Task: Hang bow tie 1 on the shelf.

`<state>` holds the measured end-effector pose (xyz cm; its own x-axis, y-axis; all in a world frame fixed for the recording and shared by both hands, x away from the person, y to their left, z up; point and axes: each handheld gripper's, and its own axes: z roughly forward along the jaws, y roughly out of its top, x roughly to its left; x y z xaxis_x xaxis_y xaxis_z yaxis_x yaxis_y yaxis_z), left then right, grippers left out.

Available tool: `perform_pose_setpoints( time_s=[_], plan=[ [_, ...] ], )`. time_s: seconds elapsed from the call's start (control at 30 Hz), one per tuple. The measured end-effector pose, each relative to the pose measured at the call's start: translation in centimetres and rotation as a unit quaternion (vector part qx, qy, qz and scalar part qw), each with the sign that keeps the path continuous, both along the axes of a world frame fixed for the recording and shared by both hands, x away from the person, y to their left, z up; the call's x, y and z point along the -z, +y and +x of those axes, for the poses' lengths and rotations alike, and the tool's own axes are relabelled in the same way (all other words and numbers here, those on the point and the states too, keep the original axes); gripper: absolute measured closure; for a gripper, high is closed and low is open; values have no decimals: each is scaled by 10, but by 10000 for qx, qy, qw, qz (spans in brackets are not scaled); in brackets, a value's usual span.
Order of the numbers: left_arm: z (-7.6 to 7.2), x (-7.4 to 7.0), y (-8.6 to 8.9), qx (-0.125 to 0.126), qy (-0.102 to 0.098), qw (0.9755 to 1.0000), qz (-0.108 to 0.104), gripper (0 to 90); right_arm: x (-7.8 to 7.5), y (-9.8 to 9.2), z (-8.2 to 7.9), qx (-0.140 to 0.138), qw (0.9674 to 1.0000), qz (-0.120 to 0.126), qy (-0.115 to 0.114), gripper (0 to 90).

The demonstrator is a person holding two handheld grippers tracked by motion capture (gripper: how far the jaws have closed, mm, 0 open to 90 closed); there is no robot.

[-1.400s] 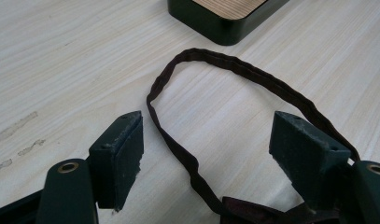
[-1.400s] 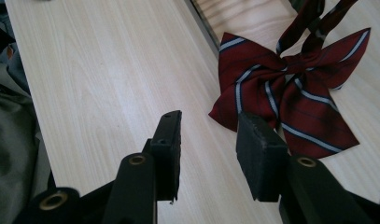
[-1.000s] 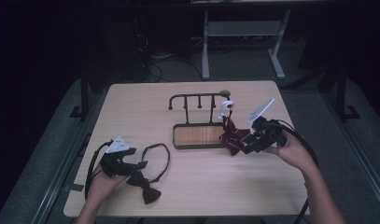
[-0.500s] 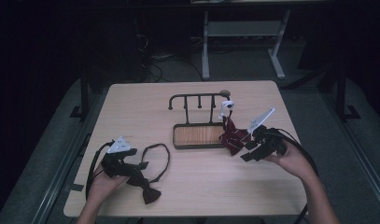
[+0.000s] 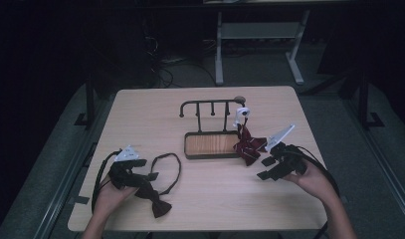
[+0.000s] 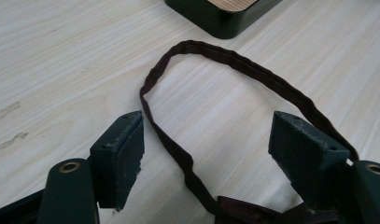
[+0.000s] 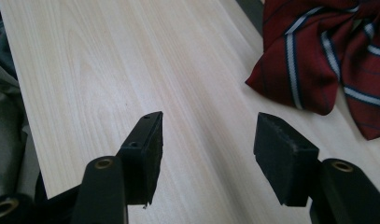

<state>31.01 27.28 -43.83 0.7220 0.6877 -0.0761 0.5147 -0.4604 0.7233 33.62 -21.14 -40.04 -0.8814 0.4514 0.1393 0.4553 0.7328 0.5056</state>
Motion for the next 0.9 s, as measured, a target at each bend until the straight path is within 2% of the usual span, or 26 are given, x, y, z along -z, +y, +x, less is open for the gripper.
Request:
perform_pose_setpoints(
  time_s=[0.13,0.3,0.37,0.47,0.53,0.57,0.63,0.7,0.8,0.9],
  plan=[
    [2,0,0,-80,50,10000,-8,274,6,0,-5,26,10000,-48,22,412],
    [3,-2,-3,-12,76,9999,102,318,12,0,-12,44,10000,-40,-6,387],
    [3,-3,-5,11,73,9997,225,322,13,0,-16,99,9999,-54,26,379],
    [5,-5,-7,35,124,9996,263,347,15,-1,-19,118,9999,-21,0,376],
    [7,-7,-9,69,93,9991,401,358,16,-3,-21,149,9999,-3,9,375],
    [7,-9,-10,30,146,9991,394,370,16,-3,-22,137,9999,-7,-4,375],
    [11,-13,-10,64,122,9987,501,388,16,-5,-23,177,9998,22,-8,370],
    [14,-15,-11,75,198,9985,502,403,15,-6,-25,203,9997,96,-2,370],
    [20,-18,-12,106,258,9974,660,421,16,-8,-25,203,9997,140,-29,370],
    [27,-21,-13,121,326,9971,675,437,19,-8,-26,224,9996,171,26,366]
  ],
)
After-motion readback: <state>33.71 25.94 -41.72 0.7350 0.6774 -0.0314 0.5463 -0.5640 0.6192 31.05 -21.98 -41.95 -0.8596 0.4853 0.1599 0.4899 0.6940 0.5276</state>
